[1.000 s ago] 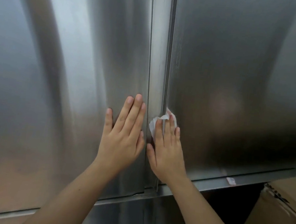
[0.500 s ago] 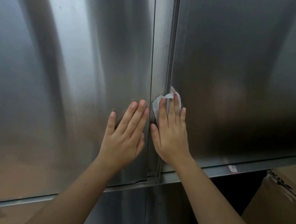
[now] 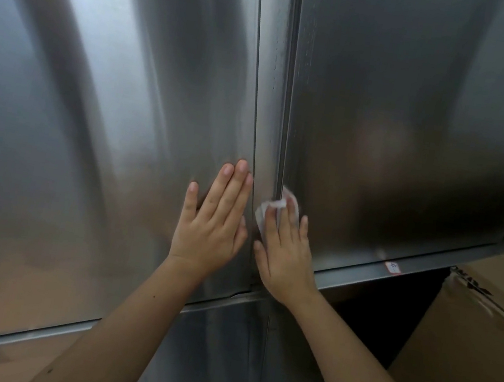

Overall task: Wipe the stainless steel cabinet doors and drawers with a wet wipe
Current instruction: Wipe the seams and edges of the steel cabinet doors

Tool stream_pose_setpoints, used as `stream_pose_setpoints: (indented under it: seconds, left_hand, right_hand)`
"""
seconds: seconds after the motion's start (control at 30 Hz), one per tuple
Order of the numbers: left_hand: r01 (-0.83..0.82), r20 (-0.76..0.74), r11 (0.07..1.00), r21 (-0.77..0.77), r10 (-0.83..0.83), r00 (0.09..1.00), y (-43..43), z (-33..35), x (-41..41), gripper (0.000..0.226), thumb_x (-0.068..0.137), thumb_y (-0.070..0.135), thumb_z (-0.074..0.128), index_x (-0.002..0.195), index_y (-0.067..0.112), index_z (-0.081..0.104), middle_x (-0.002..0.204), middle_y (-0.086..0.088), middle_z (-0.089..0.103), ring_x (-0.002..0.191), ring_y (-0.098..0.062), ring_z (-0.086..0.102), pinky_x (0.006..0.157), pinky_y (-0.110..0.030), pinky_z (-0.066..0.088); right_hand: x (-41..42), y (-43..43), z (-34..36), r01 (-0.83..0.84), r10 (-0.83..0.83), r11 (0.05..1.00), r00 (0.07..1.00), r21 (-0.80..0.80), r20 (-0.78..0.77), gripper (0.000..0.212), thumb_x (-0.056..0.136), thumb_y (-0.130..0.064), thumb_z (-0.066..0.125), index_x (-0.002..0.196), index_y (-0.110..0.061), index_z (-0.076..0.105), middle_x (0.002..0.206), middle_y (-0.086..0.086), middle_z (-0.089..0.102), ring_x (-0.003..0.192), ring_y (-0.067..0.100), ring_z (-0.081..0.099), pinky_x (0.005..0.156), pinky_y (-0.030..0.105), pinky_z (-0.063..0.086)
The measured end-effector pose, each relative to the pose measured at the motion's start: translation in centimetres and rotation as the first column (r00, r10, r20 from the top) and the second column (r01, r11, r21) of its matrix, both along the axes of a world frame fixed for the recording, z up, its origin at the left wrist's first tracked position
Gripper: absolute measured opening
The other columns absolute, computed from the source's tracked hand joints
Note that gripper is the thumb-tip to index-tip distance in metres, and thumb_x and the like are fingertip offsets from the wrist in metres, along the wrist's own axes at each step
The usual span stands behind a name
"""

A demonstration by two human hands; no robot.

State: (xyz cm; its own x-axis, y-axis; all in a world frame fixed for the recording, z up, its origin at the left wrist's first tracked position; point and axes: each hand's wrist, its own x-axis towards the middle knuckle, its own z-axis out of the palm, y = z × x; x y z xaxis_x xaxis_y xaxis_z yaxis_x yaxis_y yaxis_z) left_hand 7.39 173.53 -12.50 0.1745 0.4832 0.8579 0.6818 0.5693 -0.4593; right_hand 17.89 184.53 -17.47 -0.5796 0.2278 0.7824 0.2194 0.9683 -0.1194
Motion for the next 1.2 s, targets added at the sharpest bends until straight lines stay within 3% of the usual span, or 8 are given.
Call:
stream_pose_setpoints:
  seconds: [0.13, 0.3, 0.4, 0.53, 0.67, 0.87, 1.0, 1.2]
  left_hand:
    - [0.005, -0.019, 0.999, -0.039, -0.005, 1.0, -0.3, -1.4, -0.1, 0.063, 0.093, 0.028, 0.03, 0.148, 0.004, 0.01, 0.156, -0.012, -0.006, 0.144, -0.023, 0.002, 0.113, -0.046, 0.002]
    - [0.008, -0.019, 0.999, -0.031, -0.009, 1.0, -0.1, -1.4, -0.2, 0.062, 0.093, 0.028, 0.028, 0.148, 0.004, 0.011, 0.156, -0.012, -0.006, 0.144, -0.023, 0.002, 0.113, -0.046, 0.0]
    - [0.0, -0.02, 1.0, -0.025, -0.001, 1.0, -0.2, -1.4, -0.2, 0.063, 0.092, 0.028, 0.029, 0.148, 0.004, 0.01, 0.156, -0.012, -0.007, 0.144, -0.023, 0.001, 0.113, -0.046, -0.001]
    - [-0.01, -0.021, 1.0, -0.028, 0.01, 1.0, -0.2, -1.4, -0.2, 0.064, 0.092, 0.028, 0.03, 0.148, 0.005, 0.01, 0.156, -0.012, -0.008, 0.144, -0.023, -0.001, 0.113, -0.046, -0.001]
    - [-0.013, -0.024, 1.0, -0.028, 0.012, 1.0, -0.2, -1.5, -0.1, 0.063, 0.092, 0.028, 0.03, 0.148, 0.004, 0.012, 0.156, -0.012, -0.008, 0.144, -0.023, -0.001, 0.112, -0.047, 0.0]
    - [-0.018, -0.035, 0.999, -0.031, 0.017, 0.999, -0.2, -1.3, -0.1, 0.063, 0.093, 0.029, 0.027, 0.148, 0.003, 0.01, 0.156, -0.013, -0.009, 0.144, -0.024, -0.002, 0.112, -0.047, 0.0]
    - [-0.007, -0.021, 0.999, -0.033, 0.006, 1.0, -0.3, -1.2, -0.1, 0.063, 0.092, 0.028, 0.03, 0.147, 0.004, 0.012, 0.156, -0.012, -0.008, 0.144, -0.023, -0.001, 0.112, -0.046, 0.001]
    - [0.019, -0.011, 0.999, -0.04, -0.02, 1.0, -0.5, -1.1, -0.1, 0.063, 0.09, 0.026, 0.034, 0.147, 0.006, 0.017, 0.156, -0.01, -0.007, 0.144, -0.021, 0.0, 0.112, -0.045, 0.003]
  right_hand:
    - [-1.2, 0.6, 4.4, 0.024, -0.024, 1.0, 0.997, 0.008, -0.069, 0.063, 0.097, -0.032, 0.025, 0.146, -0.013, -0.009, 0.151, 0.016, 0.005, 0.141, 0.021, -0.006, 0.115, 0.037, -0.01]
    - [-0.5, 0.1, 0.7, 0.046, -0.046, 0.999, 0.999, -0.016, 0.01, 0.066, 0.096, -0.032, 0.026, 0.147, -0.014, -0.012, 0.153, 0.013, -0.003, 0.142, 0.022, -0.007, 0.115, 0.045, -0.006]
    - [1.1, -1.4, -5.0, 0.084, -0.074, 0.993, 0.99, -0.084, 0.117, 0.064, 0.094, -0.032, 0.031, 0.147, -0.007, 0.004, 0.154, 0.01, -0.002, 0.142, 0.026, 0.006, 0.106, 0.058, 0.016]
    - [2.7, -2.3, -8.7, 0.195, -0.161, 0.978, 0.936, -0.079, 0.311, 0.056, 0.09, -0.036, 0.031, 0.136, -0.005, 0.038, 0.144, 0.015, 0.029, 0.13, 0.031, 0.038, 0.091, 0.057, 0.045]
    - [2.6, -2.2, -6.9, 0.171, -0.147, 0.983, 0.948, -0.062, 0.284, 0.057, 0.091, -0.037, 0.03, 0.138, -0.006, 0.035, 0.145, 0.014, 0.026, 0.133, 0.031, 0.03, 0.095, 0.057, 0.037]
    - [0.2, -0.8, 0.1, 0.108, -0.096, 0.988, 0.989, -0.106, 0.113, 0.056, 0.099, -0.04, 0.013, 0.146, -0.015, -0.001, 0.153, 0.01, 0.0, 0.142, 0.02, -0.005, 0.106, 0.055, -0.003]
    - [0.7, -0.9, -2.0, 0.09, -0.071, 0.986, 0.988, -0.143, 0.137, 0.057, 0.099, -0.039, 0.018, 0.147, -0.015, -0.001, 0.154, 0.011, 0.001, 0.142, 0.022, -0.004, 0.106, 0.054, -0.001]
    - [2.7, -3.1, -8.9, 0.172, -0.078, 0.952, 0.935, -0.251, 0.347, 0.061, 0.095, -0.04, 0.027, 0.147, -0.011, 0.015, 0.153, 0.012, 0.002, 0.141, 0.032, 0.006, 0.109, 0.049, 0.02]
